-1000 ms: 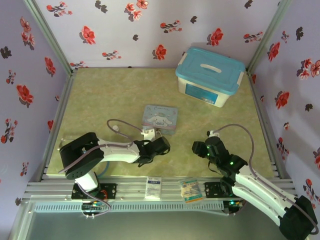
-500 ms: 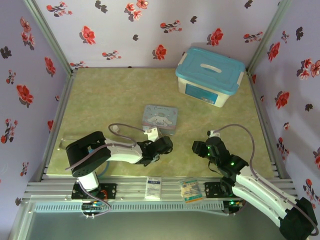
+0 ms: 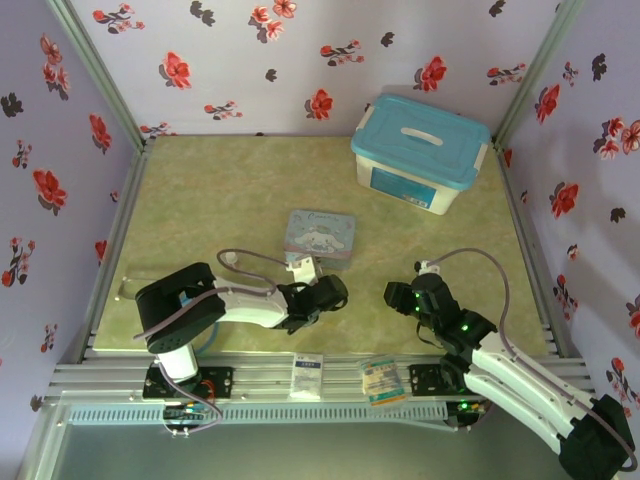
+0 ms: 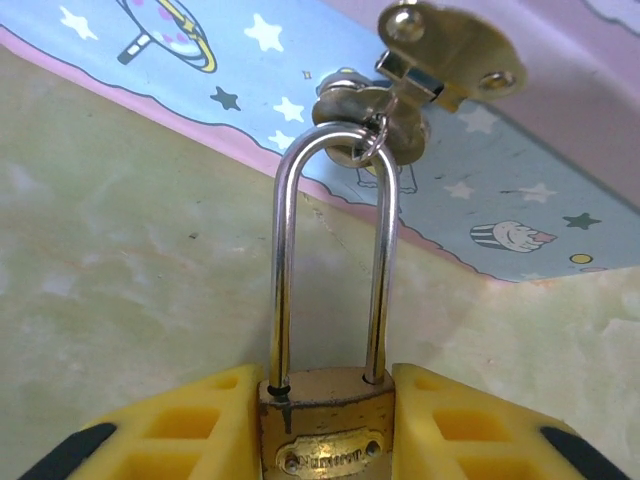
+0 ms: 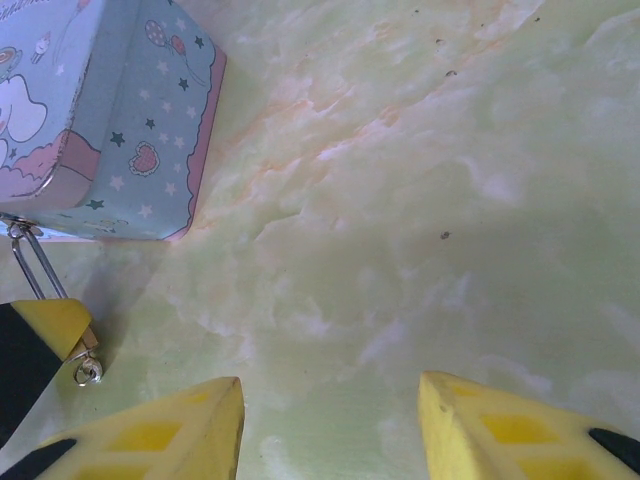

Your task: Unlock the padlock with the key

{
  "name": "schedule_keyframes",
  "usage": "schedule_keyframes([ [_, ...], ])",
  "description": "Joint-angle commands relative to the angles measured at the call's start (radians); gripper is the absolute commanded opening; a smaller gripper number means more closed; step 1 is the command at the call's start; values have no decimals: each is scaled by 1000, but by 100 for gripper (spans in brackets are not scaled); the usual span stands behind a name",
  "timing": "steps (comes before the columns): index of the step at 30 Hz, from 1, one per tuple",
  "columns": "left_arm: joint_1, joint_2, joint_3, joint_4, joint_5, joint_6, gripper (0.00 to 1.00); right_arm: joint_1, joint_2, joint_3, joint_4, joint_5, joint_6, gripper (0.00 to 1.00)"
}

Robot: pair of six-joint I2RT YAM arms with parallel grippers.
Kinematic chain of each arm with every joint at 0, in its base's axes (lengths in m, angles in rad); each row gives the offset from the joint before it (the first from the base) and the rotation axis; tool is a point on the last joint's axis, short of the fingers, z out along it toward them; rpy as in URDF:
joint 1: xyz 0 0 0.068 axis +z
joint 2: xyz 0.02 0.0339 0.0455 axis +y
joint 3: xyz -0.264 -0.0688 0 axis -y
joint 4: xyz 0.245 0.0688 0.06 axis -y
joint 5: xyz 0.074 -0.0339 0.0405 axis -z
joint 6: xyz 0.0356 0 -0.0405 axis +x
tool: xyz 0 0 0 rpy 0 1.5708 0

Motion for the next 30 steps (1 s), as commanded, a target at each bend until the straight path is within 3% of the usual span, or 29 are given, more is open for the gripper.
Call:
schedule_keyframes([
  [1,-6,1,-32,-90,8,4,30,-7,-5,-6,8,8,-7,50],
  [4,-5,-23,-35,-118,5,11,14,-7,-5,-6,8,9,-6,50],
  [6,-5,-54,-41,-147,-7,15,11,-7,-5,-9,12,4,-3,50],
  [13,-13,-179,48,-396,-94,113,10,-7,-1,-20,45,-8,5,51],
  [17,-15,-163,100,-521,-123,143,11,-7,28,-11,82,-17,4,51],
  [24,-21,-57,165,-603,-124,154,13,-7,147,35,146,-54,-12,51],
  [30,-21,-83,90,-500,-86,154,18,-5,177,44,204,-95,-14,51],
])
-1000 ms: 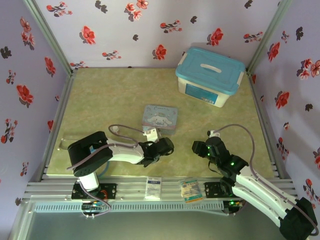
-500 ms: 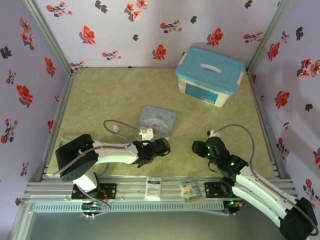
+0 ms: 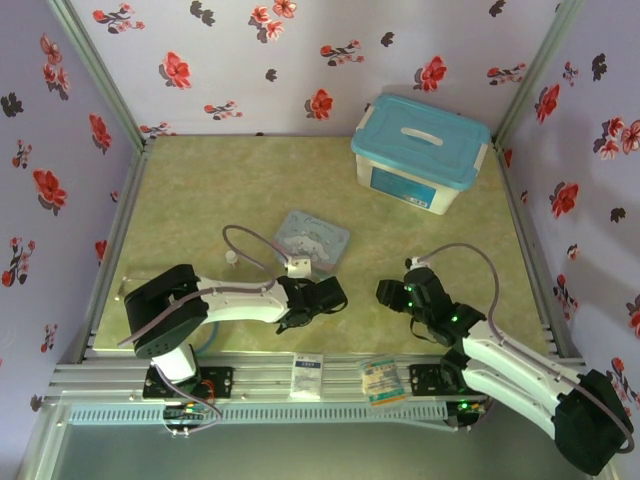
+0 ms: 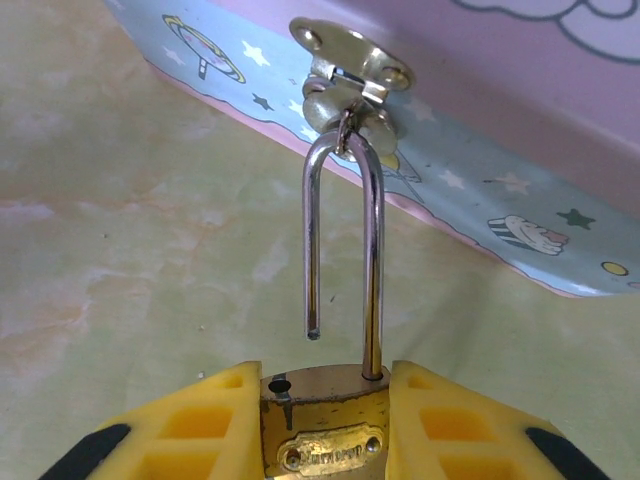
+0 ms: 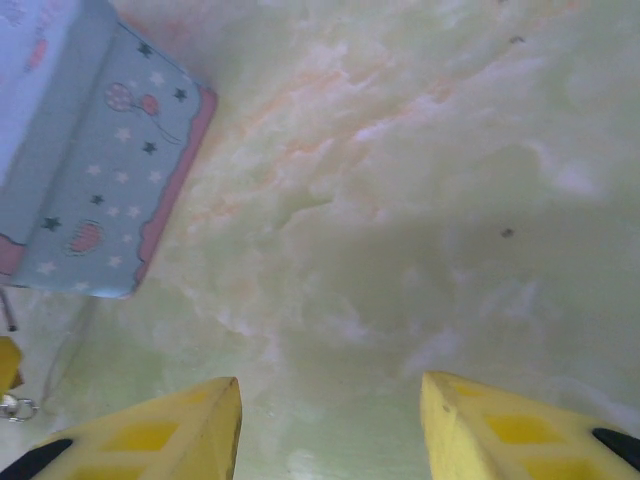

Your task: Unlock the padlock with the key

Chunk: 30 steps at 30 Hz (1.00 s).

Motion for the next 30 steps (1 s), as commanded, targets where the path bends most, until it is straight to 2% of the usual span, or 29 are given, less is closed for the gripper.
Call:
schedule_keyframes([
  [1,-5,-21,-31,31,-25,36,20,-5,14,35,64,-27,-10,51],
  [9,-19,53,63,-182,-55,13,25,-5,67,53,77,-22,-1,50],
  [11,-26,74,62,-201,-55,-10,29,-5,67,51,77,-19,2,50],
  [16,-67,71,66,-195,-55,-28,28,-5,73,46,71,-14,0,50],
  [24,-82,101,126,-329,-105,-57,34,-6,99,35,85,-4,6,49],
  [30,-86,63,83,-230,-65,-52,40,-5,116,37,85,-4,7,50],
])
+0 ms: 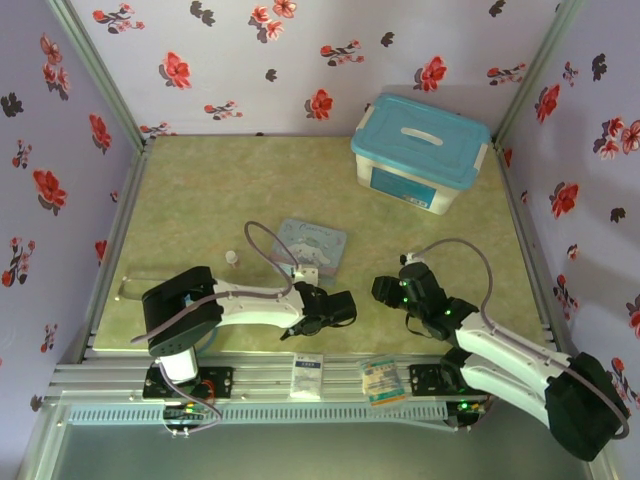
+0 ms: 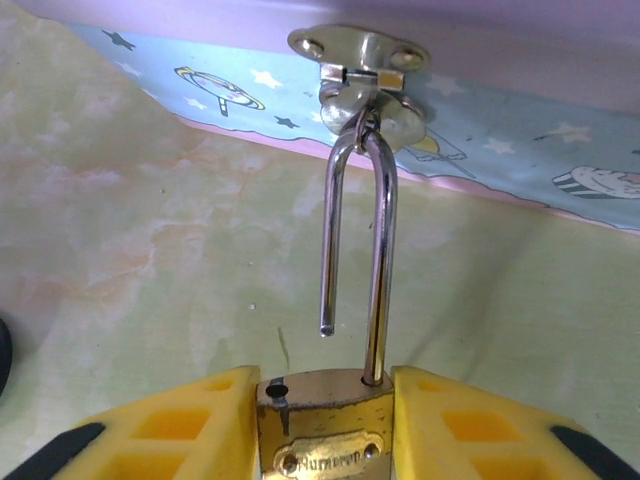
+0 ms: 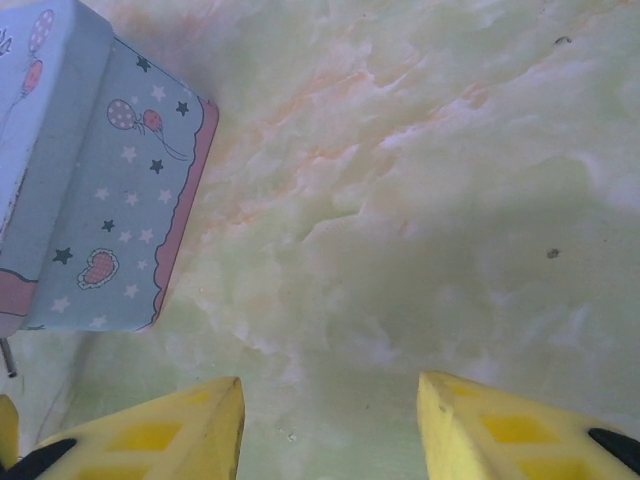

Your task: Unlock the padlock with the key

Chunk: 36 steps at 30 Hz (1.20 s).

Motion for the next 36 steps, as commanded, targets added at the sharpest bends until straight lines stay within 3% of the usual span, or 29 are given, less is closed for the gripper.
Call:
schedule_keyframes([
  [1,-7,-26,-19,12,-16,-13,40,-6,9,14,18,10,7,50],
  [4,-18,-18,24,-23,-28,5,45,-5,22,19,17,12,1,50],
  [9,-21,-23,15,14,-8,2,44,-5,50,26,26,16,-2,50],
  [11,-19,-97,-21,62,-12,47,44,-6,58,27,26,16,-4,50],
  [13,-15,-222,-110,223,33,177,49,-6,61,27,23,15,-11,50],
  [16,44,-383,-253,460,226,334,58,-7,66,28,18,14,-23,51],
  [21,107,-568,-436,542,275,429,64,-7,79,31,16,20,-30,51],
  [32,248,-447,-519,718,485,566,59,-7,111,23,43,17,-20,51],
  [36,278,-362,-481,666,485,564,56,-7,97,19,35,14,-16,51],
])
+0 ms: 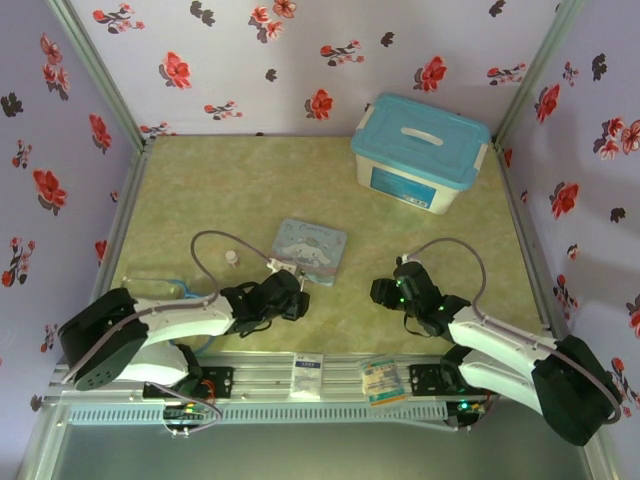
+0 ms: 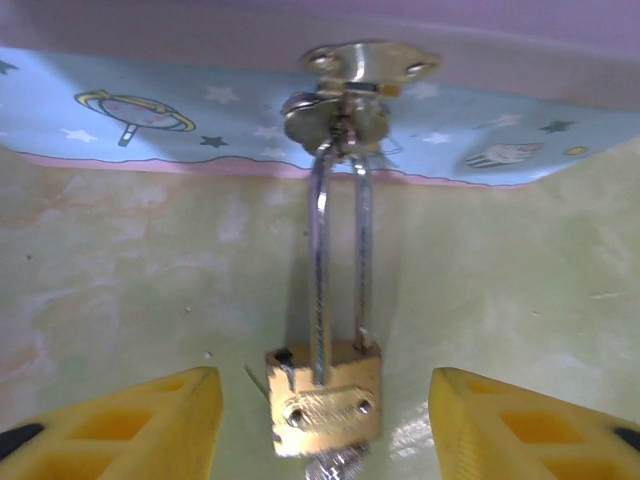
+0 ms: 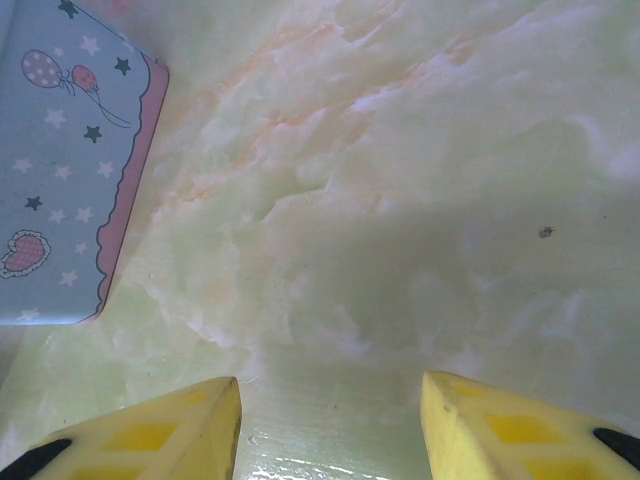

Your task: Unlock the padlock with the key

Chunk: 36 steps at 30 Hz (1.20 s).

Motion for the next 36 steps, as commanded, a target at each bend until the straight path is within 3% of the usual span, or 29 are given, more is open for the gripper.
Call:
schedule_keyframes([
  [1,17,80,36,-25,39,43,55,-7,-16,12,10,7,-4,51],
  [5,18,159,90,-89,21,26,46,-5,-20,7,69,-66,-21,51],
  [13,-9,174,99,-189,2,-49,40,-5,-14,13,94,-91,-24,52],
  [18,-45,153,165,-346,-49,-115,16,2,16,9,132,-110,-5,52],
  [22,-81,160,222,-419,-139,-155,9,34,40,11,175,-89,20,52],
  [28,-178,323,431,-719,-378,-324,7,144,121,71,256,-28,51,52],
  [33,-208,431,523,-817,-441,-388,8,230,212,73,447,-2,110,52],
  [36,-231,466,560,-913,-502,-444,11,231,230,69,444,65,161,52],
])
